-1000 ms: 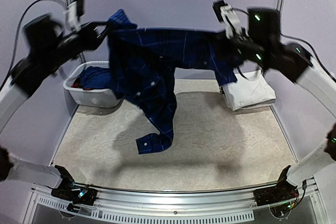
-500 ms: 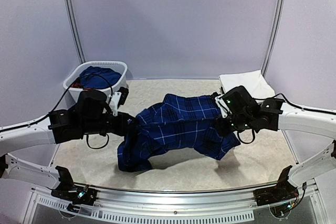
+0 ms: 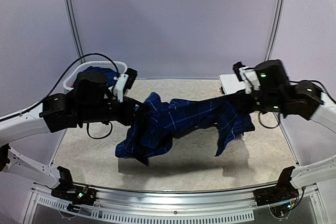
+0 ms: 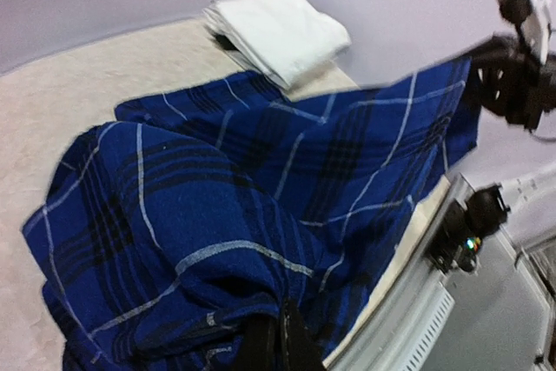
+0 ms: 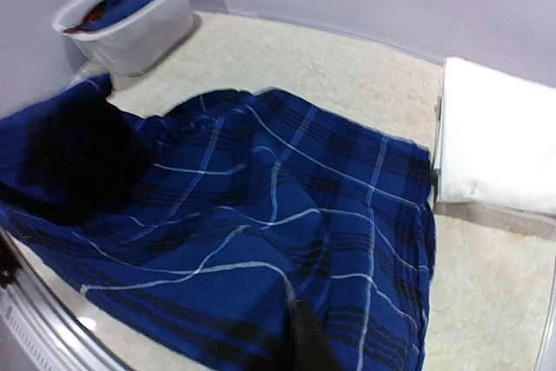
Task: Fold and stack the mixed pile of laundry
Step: Flatten out the crumpled shirt at the center of the board.
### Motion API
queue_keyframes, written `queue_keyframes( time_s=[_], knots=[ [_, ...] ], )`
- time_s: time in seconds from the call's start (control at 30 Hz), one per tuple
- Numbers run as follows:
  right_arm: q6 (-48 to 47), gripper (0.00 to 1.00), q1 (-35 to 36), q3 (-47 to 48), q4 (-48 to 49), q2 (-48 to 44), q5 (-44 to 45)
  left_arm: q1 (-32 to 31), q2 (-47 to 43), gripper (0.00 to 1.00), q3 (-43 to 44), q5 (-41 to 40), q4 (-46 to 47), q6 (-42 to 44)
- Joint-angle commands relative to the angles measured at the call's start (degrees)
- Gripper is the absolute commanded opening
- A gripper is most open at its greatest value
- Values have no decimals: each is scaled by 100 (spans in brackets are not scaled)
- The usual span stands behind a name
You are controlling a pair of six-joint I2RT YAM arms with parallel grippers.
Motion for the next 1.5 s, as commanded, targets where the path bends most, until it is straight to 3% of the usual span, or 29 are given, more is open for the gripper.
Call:
queue_keyframes(
  time_s=[0.0,0.07,0.13,0.23,0.3,0.4,0.47,0.6,0.83,1.07,1.23,1.47],
  knots=[
    [-71,16,-56,-240,-569,-643,-412,-451,568,8,185,833,-216,333],
    [54,27,-54,-360,-812,-832,-330,-632,938,25,305,1150,-407,548],
    [289,48,-54,-491,-903,-1029,-13,-847,1260,56,416,1130,-698,817],
    [587,64,-55,-487,-919,-1350,412,-1054,1149,89,379,154,-927,921],
    [606,70,-56,-468,-717,-1459,486,-1049,807,99,475,-898,-1323,824],
    [490,76,-56,-427,-251,-1193,328,-980,257,100,699,-3251,-2344,463],
    [393,79,-53,-357,107,-722,62,-525,-43,100,558,-3987,-2589,256],
    [206,80,-52,36,998,678,-473,995,-209,94,-138,-2857,-2129,117],
    [-177,77,-25,2356,1408,4001,-2133,1981,-2,77,-1301,-2177,-1336,-170],
    [-438,78,175,4197,1807,6103,-3218,2310,-935,75,-2016,-2163,-1190,-267],
    [-538,78,180,5848,1178,7588,-3530,2369,-1431,76,-2429,-2064,-990,-304],
    [-393,81,239,6141,1222,8260,-3614,2388,-1557,76,-2537,-2010,-914,-274]
  ],
)
